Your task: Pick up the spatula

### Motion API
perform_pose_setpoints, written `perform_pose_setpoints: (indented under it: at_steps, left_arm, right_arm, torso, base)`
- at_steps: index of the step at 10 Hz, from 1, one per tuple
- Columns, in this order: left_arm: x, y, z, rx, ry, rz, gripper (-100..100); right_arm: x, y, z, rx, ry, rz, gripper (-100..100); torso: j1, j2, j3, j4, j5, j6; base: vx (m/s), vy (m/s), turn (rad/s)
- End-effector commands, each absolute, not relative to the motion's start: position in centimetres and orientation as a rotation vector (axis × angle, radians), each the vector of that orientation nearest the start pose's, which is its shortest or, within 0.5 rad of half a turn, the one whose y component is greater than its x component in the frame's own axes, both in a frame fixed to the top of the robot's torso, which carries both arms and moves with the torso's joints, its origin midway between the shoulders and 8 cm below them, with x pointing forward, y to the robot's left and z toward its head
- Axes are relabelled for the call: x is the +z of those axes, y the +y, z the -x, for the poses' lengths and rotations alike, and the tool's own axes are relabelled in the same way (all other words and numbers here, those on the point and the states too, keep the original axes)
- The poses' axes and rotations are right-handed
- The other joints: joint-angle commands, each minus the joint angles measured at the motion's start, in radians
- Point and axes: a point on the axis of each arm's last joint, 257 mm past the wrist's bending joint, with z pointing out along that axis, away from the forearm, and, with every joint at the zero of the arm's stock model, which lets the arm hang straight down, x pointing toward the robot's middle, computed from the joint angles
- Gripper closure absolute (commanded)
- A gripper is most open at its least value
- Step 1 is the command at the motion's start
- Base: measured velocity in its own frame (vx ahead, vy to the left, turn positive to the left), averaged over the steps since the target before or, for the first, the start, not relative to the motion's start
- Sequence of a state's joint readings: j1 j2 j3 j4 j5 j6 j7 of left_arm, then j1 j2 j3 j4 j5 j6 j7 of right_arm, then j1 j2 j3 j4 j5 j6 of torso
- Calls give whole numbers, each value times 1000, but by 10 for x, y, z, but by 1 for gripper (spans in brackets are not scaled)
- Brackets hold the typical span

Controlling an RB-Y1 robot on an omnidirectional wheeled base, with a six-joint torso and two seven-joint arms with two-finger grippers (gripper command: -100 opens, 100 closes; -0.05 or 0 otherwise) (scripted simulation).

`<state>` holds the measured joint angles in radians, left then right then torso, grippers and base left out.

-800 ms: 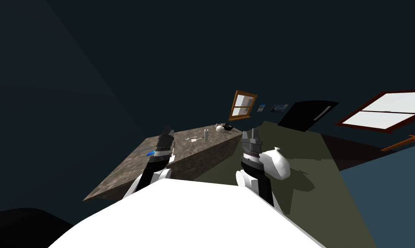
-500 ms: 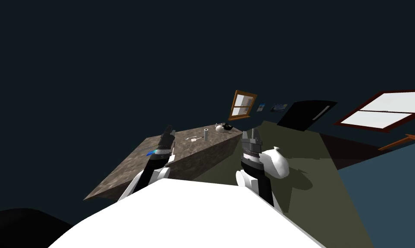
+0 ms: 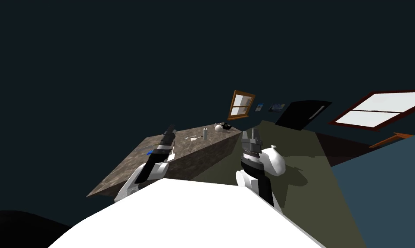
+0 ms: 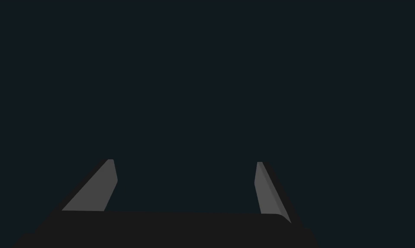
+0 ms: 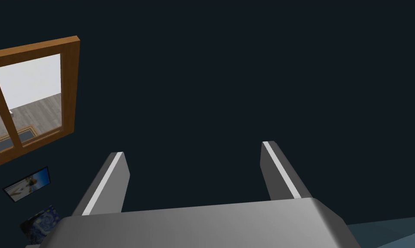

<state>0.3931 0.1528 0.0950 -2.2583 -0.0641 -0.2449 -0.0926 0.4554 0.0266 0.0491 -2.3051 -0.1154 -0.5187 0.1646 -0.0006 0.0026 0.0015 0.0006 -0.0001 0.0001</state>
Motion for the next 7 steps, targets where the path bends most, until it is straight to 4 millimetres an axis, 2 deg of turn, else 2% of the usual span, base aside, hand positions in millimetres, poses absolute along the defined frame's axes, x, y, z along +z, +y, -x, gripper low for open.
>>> perform_pose_setpoints:
  at_steps: [1,4,5,6,7]
  left_arm:
    - [0,301,-401,-1032,907,618,-100]
    - [-6,321,-424,-1004,944,660,-100]
    - [-9,322,-425,-998,953,672,-100]
    - [-10,333,-437,-985,963,694,-100]
    - [-14,335,-438,-978,973,707,-100]
  right_arm:
    - [52,-274,-338,1302,503,-634,0]
    - [52,-274,-338,1302,503,-634,0]
    - [52,-274,-338,1302,503,-634,0]
    - [52,-274,-338,1302,503,-634,0]
    - [52,-274,-338,1302,503,-634,0]
  torso:
    - [0,0,0,0,0,0]
    - [0,-1,-1,0,0,0]
    - [0,-1,-1,0,0,0]
    - [0,-1,-1,0,0,0]
    - [0,0,0,0,0,0]
  base:
    - [-32,-11,-11]
    - [-28,-12,-24]
    - [-25,-13,-23]
    - [-39,-21,-45]
    - [-31,-17,-15]
